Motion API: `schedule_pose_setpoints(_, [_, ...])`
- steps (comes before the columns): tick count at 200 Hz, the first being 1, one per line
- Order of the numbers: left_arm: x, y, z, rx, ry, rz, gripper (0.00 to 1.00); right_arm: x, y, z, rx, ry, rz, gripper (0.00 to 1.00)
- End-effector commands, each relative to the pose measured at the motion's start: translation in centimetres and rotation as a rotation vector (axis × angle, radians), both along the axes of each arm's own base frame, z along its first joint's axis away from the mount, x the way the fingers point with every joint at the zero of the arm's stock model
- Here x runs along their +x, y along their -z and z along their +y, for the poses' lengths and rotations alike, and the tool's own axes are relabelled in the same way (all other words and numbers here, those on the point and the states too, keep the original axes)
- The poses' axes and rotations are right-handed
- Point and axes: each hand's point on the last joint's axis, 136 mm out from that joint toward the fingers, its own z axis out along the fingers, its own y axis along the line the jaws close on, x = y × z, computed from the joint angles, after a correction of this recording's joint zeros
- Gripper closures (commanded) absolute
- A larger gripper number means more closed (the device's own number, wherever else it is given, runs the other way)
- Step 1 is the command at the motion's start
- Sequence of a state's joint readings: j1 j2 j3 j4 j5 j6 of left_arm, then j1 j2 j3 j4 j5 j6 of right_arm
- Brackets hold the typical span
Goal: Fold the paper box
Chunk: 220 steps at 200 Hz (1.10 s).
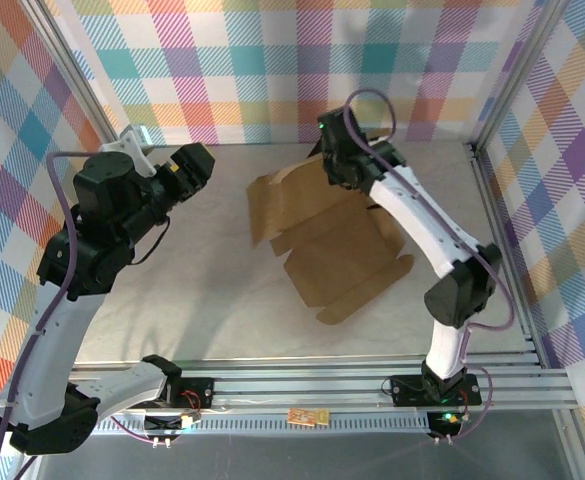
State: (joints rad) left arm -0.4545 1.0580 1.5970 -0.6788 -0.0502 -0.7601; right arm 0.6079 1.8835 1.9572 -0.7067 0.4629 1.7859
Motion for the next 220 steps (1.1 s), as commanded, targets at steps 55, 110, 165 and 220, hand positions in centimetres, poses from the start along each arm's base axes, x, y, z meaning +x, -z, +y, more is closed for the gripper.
schedule_pose_setpoints(55, [3.9,3.9,-5.8,-0.688,-0.097,0.328,0.35,0.7,-3.4,3.9,0.28,-0.033,-0.159,1.0])
schedule_pose_setpoints(110, [5.8,5.4,-11.1,-0.821,-0.151,0.481,0.33,-0.2,-3.4,3.5,0.277,-0.058,-0.178,1.0])
schedule_pose_setpoints(165, [6.4,7.3,-10.4,-0.785,-0.254,0.471,0.4,-0.8,-4.2,3.0,0.293,-0.06,-0.194,1.0])
schedule_pose_setpoints(220, [7.8,8.4,-10.1,-0.811,-0.301,0.414,0.75,-1.5,-4.3,3.2,0.317,-0.074,-0.181,1.0])
